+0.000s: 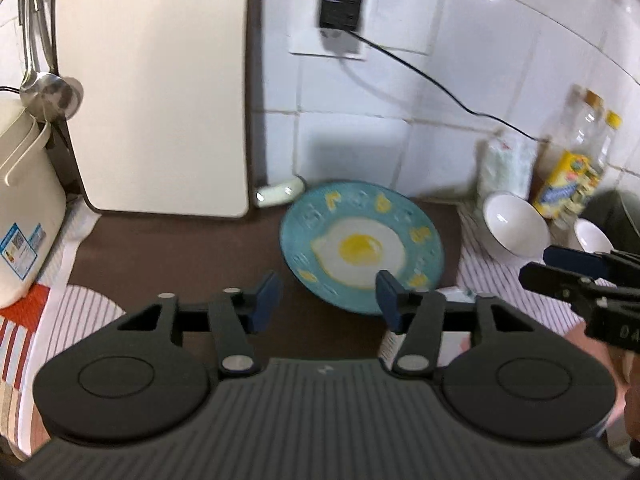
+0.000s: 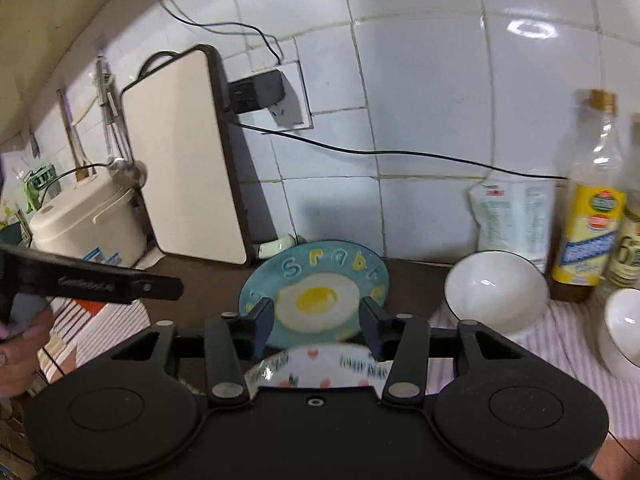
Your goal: Organize plates and bowls
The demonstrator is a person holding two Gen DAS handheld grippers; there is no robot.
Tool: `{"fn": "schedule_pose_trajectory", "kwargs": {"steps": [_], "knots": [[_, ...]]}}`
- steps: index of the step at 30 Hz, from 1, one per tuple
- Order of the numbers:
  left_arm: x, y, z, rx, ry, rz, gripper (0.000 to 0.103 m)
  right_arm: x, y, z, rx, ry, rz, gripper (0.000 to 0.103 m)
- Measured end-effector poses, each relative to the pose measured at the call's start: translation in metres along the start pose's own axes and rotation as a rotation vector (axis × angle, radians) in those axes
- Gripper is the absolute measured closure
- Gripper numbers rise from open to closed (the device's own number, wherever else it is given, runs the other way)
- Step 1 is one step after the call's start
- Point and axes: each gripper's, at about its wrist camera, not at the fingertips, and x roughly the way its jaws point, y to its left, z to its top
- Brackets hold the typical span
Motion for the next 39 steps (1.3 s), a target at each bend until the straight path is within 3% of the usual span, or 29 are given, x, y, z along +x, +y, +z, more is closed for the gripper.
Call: {"fn": "schedule_pose_trajectory", "kwargs": {"steps": [6, 11, 15, 19, 22, 25, 27, 29, 31, 39], "knots": [[0.044, 0.019, 0.009, -0.026, -0.02, 0.0, 0.036, 0.07, -0.027, 0.006, 0.093, 0.105, -0.005, 0.046], [0.092, 0.026, 0.009, -0.048, 0.003, 0.007, 0.036, 0.116, -0.05, -0.003, 0.181, 0.173, -0.064, 0.046], [0.124, 0.041, 0.005, -0.117, 0.063, -0.015, 0.036, 0.138, -0.062, -0.008, 0.248, 0.218, -0.061, 0.046], [0.145, 0.047, 0.001, -0.121, 0.096, -0.004, 0.038, 0.149, -0.065, -0.01, 0.28, 0.237, -0.055, 0.046], [0.153, 0.049, -0.001, -0.128, 0.11, -0.017, 0.042, 0.156, -0.066, -0.012, 0.295, 0.246, -0.043, 0.046], [0.158, 0.047, -0.004, -0.112, 0.122, -0.034, 0.057, 0.159, -0.069, -0.012, 0.307, 0.252, -0.035, 0.047], [0.163, 0.048, -0.006, -0.121, 0.149, -0.048, 0.073, 0.162, -0.069, -0.013, 0.313, 0.249, -0.031, 0.052], [0.168, 0.05, -0.008, -0.155, 0.166, -0.078, 0.078, 0.164, -0.07, -0.013, 0.323, 0.25, -0.027, 0.058], [0.17, 0.053, -0.009, -0.199, 0.169, -0.098, 0.08, 0.167, -0.07, -0.013, 0.327, 0.254, -0.019, 0.069], [0.171, 0.048, -0.012, -0.228, 0.153, -0.096, 0.084, 0.17, -0.072, -0.016, 0.302, 0.23, -0.041, 0.081]]}}
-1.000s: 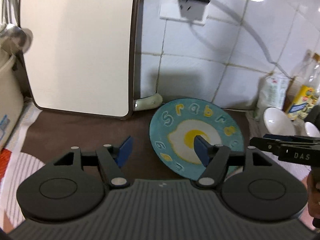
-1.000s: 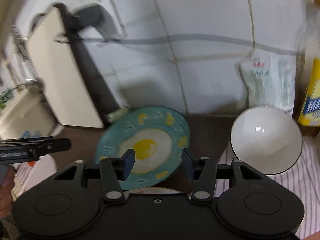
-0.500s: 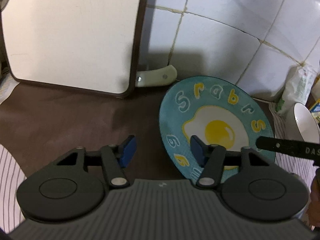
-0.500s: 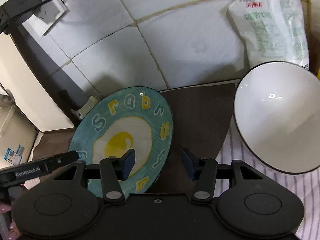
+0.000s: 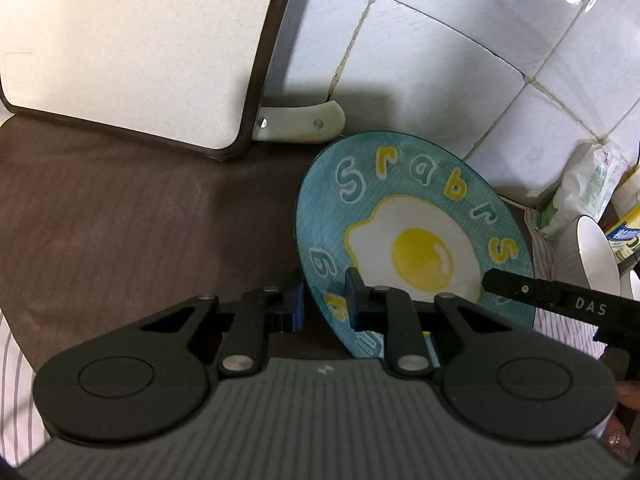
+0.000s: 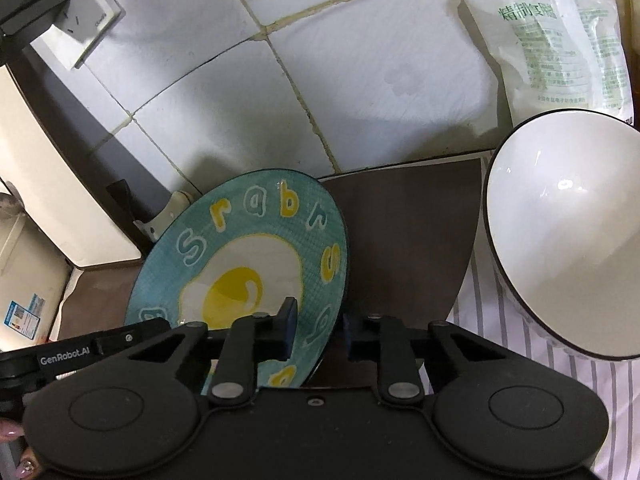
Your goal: Organize plates and bowls
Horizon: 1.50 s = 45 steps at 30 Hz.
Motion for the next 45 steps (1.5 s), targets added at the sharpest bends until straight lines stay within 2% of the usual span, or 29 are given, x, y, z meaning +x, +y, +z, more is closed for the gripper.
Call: {"fn": "schedule_pose_trajectory", "kwargs": {"steps": [2, 7, 9, 16, 22, 26, 30, 36, 45], "knots": [[0.0, -0.001, 0.0, 0.001, 0.004, 0.002, 0.085, -0.001, -0.002, 0.001, 0.004, -0.001, 0.007, 0.082], [-0.012, -0.007, 0.002, 0.03, -0.008, -0.004, 0.085, -0.018, 0.0, 0.002, -0.021, -0.065, 0.031, 0.084], [-0.02, -0.013, 0.004, 0.057, -0.014, -0.001, 0.085, -0.026, 0.001, 0.006, -0.011, -0.05, 0.043, 0.084], [-0.067, -0.021, -0.001, 0.051, -0.038, -0.008, 0.085, -0.073, 0.019, -0.003, -0.025, -0.096, 0.072, 0.084], [-0.128, -0.033, -0.008, 0.081, -0.076, -0.019, 0.085, -0.129, 0.029, -0.017, -0.012, -0.15, 0.102, 0.084], [-0.162, -0.047, -0.018, 0.093, -0.083, -0.029, 0.085, -0.165, 0.034, -0.03, -0.01, -0.17, 0.095, 0.084], [-0.179, -0.061, -0.034, 0.117, -0.076, -0.044, 0.085, -0.197, 0.024, -0.052, 0.011, -0.187, 0.079, 0.084], [-0.177, -0.076, -0.065, 0.145, -0.023, -0.062, 0.085, -0.215, 0.003, -0.091, 0.061, -0.189, 0.035, 0.084], [-0.145, -0.087, -0.098, 0.177, 0.078, -0.039, 0.085, -0.203, -0.024, -0.133, 0.129, -0.118, -0.025, 0.083]]}}
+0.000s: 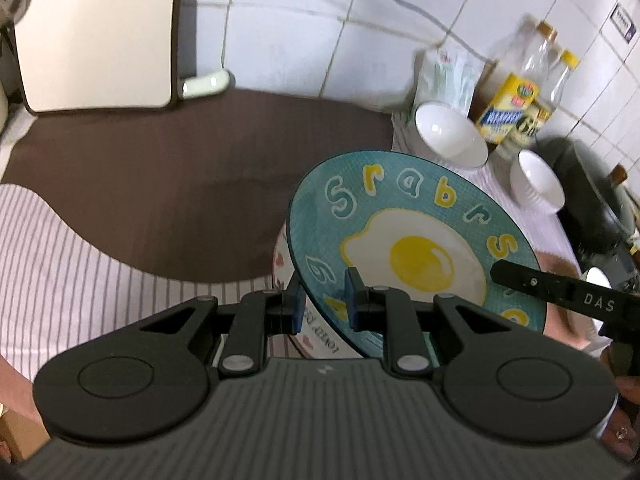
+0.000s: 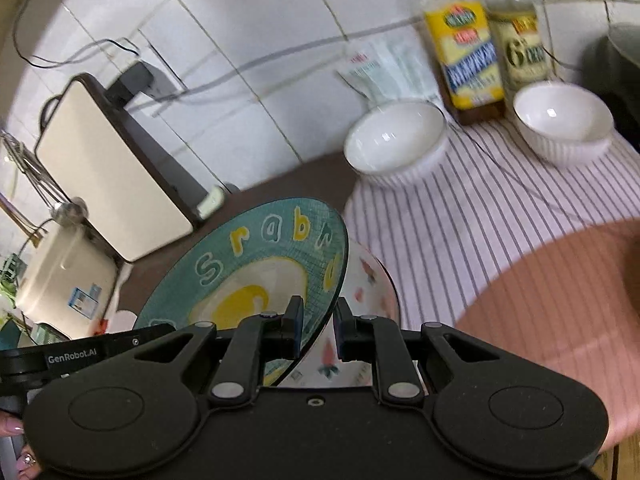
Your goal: Organize plates and bowls
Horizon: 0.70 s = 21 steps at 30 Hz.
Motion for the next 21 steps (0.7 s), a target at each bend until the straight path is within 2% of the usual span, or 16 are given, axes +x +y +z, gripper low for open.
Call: {"fn": "schedule_pose_trajectory", "kwargs": {"steps": [8, 21], "knots": [[0.02, 0.002, -0.009, -0.005, 0.051, 0.014, 0.085, 0.014, -0.005, -0.01, -0.019, 0.044, -0.045, 0.083], [0.031, 0.001, -0.007, -0.012, 0.088, 0.043, 0.084, 0.025, -0.001, -0.012, -0.075, 0.073, -0.089, 0.082]]}}
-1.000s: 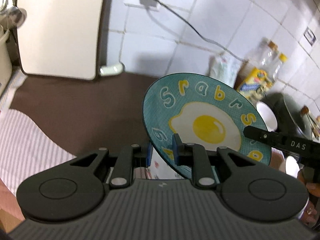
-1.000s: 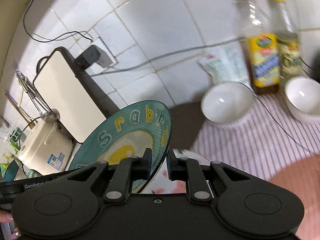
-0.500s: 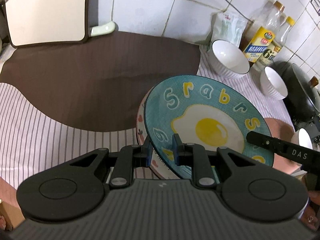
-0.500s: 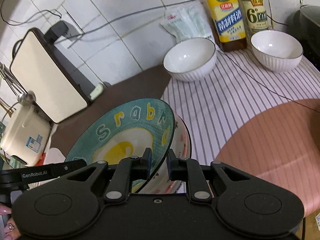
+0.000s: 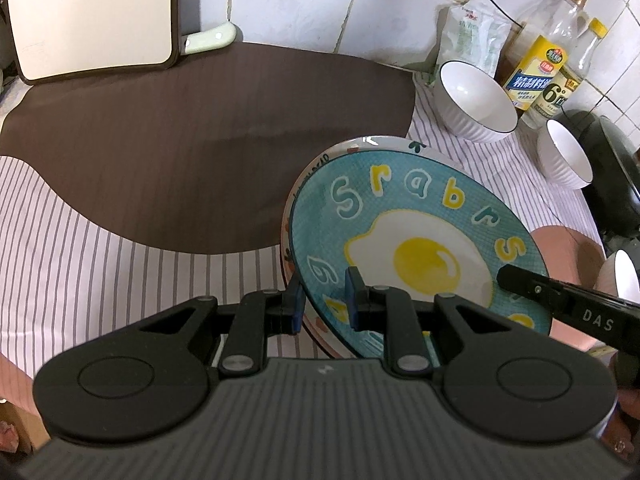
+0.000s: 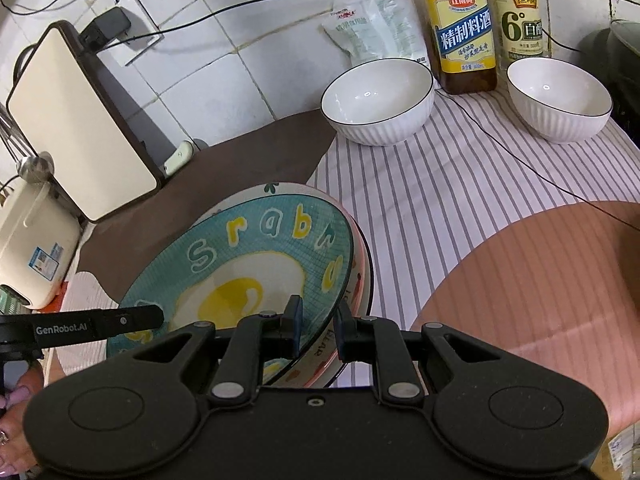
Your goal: Organize plates and bowls
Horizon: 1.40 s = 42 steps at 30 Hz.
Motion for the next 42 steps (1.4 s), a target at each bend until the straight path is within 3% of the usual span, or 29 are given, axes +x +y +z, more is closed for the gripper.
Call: {"fn": "schedule_pose_trajectory", "kwargs": {"steps": [17, 26, 31, 42], "knots": [[0.0, -0.004, 0.001, 0.006, 0.002, 0.034, 0.083, 0.001, 0.025, 0.0, -0.199, 0.004, -0.105, 0.076], [0.001, -0.016, -0.003, 0.034, -0.022, 0.102, 0.081, 0.001, 0.036, -0.005, -0.278, 0.015, -0.16, 0.068], [0.013, -0.015, -0.009, 0.02, 0.015, 0.134, 0.081, 0.006, 0.041, -0.014, -0.372, 0.0, -0.221, 0.068], [0.001, -0.026, -0.015, 0.063, 0.015, 0.181, 0.078, -0.008, 0.035, -0.021, -0.393, -0.041, -0.188, 0.068]]}}
